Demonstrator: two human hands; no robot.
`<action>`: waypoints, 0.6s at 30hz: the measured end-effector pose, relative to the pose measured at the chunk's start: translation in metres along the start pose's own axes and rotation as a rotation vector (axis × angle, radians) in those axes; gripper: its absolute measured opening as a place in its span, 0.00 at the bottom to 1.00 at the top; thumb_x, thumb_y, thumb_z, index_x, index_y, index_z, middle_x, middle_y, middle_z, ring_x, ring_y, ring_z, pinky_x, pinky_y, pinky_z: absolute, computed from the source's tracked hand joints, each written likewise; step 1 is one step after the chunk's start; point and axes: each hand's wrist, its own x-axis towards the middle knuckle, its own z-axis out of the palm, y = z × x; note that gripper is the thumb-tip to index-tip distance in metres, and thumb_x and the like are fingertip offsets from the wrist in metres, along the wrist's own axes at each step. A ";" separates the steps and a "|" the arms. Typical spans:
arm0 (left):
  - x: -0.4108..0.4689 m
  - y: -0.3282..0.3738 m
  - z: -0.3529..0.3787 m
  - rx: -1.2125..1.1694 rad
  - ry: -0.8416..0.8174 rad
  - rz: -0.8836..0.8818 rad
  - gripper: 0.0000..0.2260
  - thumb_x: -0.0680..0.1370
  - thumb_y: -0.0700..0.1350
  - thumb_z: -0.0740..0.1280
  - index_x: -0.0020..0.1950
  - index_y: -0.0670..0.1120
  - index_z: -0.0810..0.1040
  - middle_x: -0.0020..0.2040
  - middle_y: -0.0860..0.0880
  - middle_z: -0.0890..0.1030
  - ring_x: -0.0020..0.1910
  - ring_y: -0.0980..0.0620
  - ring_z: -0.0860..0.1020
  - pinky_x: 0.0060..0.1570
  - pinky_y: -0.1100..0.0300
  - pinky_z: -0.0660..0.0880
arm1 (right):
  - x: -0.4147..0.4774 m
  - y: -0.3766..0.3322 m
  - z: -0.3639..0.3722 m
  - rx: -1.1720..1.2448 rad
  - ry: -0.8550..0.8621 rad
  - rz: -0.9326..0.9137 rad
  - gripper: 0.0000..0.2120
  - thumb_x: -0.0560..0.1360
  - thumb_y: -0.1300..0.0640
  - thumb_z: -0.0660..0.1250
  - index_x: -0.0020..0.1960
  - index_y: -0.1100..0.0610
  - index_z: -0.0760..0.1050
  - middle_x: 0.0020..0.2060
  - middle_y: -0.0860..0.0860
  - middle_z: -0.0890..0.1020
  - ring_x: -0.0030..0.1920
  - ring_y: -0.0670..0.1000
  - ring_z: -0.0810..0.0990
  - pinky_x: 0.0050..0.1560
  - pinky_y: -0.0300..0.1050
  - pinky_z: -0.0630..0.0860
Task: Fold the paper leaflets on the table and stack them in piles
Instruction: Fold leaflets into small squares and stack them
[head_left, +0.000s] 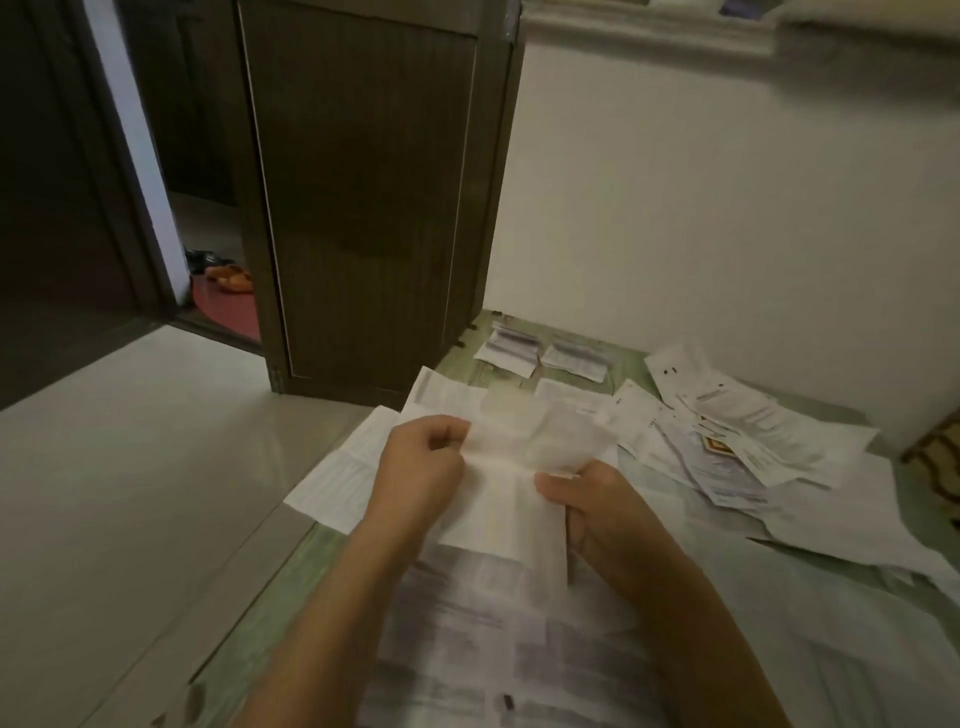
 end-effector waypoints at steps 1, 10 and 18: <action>0.000 0.002 0.000 -0.095 -0.006 -0.073 0.16 0.75 0.30 0.60 0.39 0.48 0.81 0.42 0.53 0.80 0.43 0.54 0.77 0.42 0.61 0.78 | -0.002 0.000 0.000 -0.012 0.012 -0.016 0.16 0.77 0.69 0.59 0.44 0.54 0.82 0.44 0.57 0.84 0.46 0.62 0.81 0.45 0.60 0.76; -0.002 -0.005 0.005 -0.159 -0.131 -0.323 0.06 0.75 0.46 0.69 0.46 0.44 0.77 0.42 0.49 0.82 0.43 0.49 0.81 0.47 0.52 0.80 | -0.022 -0.013 0.006 -0.070 0.053 -0.136 0.17 0.75 0.72 0.59 0.34 0.59 0.80 0.45 0.55 0.84 0.34 0.54 0.84 0.26 0.47 0.76; -0.005 -0.002 0.003 -0.249 -0.070 -0.166 0.01 0.75 0.40 0.68 0.44 0.44 0.77 0.40 0.49 0.83 0.38 0.53 0.83 0.39 0.60 0.80 | -0.019 -0.016 0.002 0.146 0.065 -0.061 0.12 0.79 0.54 0.59 0.60 0.54 0.74 0.48 0.55 0.84 0.48 0.55 0.84 0.49 0.53 0.80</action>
